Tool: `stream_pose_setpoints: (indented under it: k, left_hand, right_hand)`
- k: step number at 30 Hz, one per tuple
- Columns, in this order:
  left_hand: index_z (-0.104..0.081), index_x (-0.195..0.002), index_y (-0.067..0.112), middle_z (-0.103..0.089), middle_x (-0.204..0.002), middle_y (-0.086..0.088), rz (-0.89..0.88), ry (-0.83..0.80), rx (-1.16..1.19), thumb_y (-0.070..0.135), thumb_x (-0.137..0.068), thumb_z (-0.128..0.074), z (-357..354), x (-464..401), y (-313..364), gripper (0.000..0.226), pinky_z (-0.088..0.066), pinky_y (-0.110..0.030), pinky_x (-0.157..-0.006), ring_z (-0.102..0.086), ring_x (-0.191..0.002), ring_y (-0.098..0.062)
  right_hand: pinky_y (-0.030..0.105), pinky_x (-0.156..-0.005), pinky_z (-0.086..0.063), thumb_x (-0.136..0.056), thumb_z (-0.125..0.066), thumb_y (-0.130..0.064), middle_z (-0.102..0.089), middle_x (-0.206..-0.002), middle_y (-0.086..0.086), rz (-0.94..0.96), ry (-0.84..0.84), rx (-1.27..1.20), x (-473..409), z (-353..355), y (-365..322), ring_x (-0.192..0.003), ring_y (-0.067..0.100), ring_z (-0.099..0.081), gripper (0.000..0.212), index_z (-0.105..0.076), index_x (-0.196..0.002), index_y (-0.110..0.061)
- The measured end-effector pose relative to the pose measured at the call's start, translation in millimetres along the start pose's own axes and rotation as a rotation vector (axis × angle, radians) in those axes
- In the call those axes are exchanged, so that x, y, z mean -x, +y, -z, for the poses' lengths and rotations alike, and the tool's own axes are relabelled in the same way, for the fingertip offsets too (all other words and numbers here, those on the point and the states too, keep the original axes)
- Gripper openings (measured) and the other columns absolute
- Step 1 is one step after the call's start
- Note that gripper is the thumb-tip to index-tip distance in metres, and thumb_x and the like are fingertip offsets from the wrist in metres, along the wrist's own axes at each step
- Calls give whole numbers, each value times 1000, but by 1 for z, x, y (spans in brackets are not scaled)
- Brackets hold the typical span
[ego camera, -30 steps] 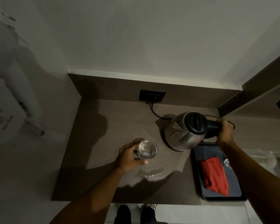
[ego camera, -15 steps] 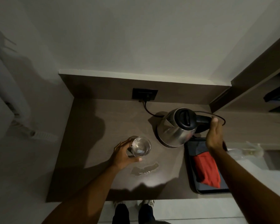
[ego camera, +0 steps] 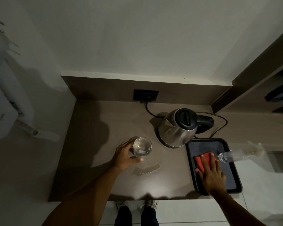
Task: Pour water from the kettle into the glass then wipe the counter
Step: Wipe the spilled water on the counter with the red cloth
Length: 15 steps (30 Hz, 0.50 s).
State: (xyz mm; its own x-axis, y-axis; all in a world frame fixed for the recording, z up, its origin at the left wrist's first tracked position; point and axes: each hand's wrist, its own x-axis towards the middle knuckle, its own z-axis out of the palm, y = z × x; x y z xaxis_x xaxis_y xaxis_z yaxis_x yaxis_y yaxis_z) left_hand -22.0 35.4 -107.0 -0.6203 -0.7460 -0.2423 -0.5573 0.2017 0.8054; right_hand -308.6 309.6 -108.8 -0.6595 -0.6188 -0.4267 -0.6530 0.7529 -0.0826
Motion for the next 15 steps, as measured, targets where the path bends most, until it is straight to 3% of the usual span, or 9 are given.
stream_pose_setpoints:
  k: [4, 7, 8, 10, 11, 15]
  left_hand:
    - [-52, -141, 29, -64, -135, 2, 42, -29, -9, 41, -54, -96, 2, 3, 3, 98, -52, -47, -103, -60, -122, -20]
    - [-42, -146, 33, -57, -143, 4, 55, -113, -47, 42, -56, -95, 9, 7, 6, 105, -50, -48, -106, -58, -125, -20]
    - [-37, -150, 32, -49, -151, 2, 45, -138, -94, 45, -59, -92, 12, 8, 5, 106, -44, -51, -111, -50, -135, -24]
    - [-23, -157, 28, -22, -168, -1, 31, -129, -284, 55, -72, -81, 18, 11, -2, 106, -26, -52, -123, -14, -156, -28]
    - [-16, -158, 27, -8, -170, -1, 36, -100, -380, 61, -79, -71, 21, 13, -8, 103, -19, -51, -125, 1, -158, -25]
    - [0, -158, 30, 13, -169, -2, 15, -75, -595, 74, -90, -36, 49, 27, -43, 89, -11, -50, -126, 16, -156, -24]
  right_hand:
    - [62, -111, -29, -95, -52, -37, 2, -164, 8, -20, -2, 60, -6, 6, 1, -145, 41, -12, 72, -11, -154, -32]
    - [58, -109, -36, -90, -60, -22, -16, -162, 10, -4, -8, 88, -7, 23, -1, -138, 42, -29, 72, -24, -152, -31]
    - [59, -106, -39, -89, -61, -18, -23, -159, 11, 9, 5, 35, -7, 28, -5, -134, 43, -34, 70, -29, -150, -29]
    - [60, -105, -39, -87, -62, -13, -32, -155, 13, 37, 50, -118, -4, 33, -19, -131, 42, -38, 67, -35, -148, -24]
    - [61, -108, -36, -89, -61, -14, -34, -154, 14, 58, 89, -182, 0, 34, -31, -133, 42, -37, 65, -36, -148, -22]
    - [58, -109, -34, -95, -57, -23, -33, -155, 14, 200, 151, -236, 24, 17, -94, -134, 41, -35, 63, -28, -151, -23]
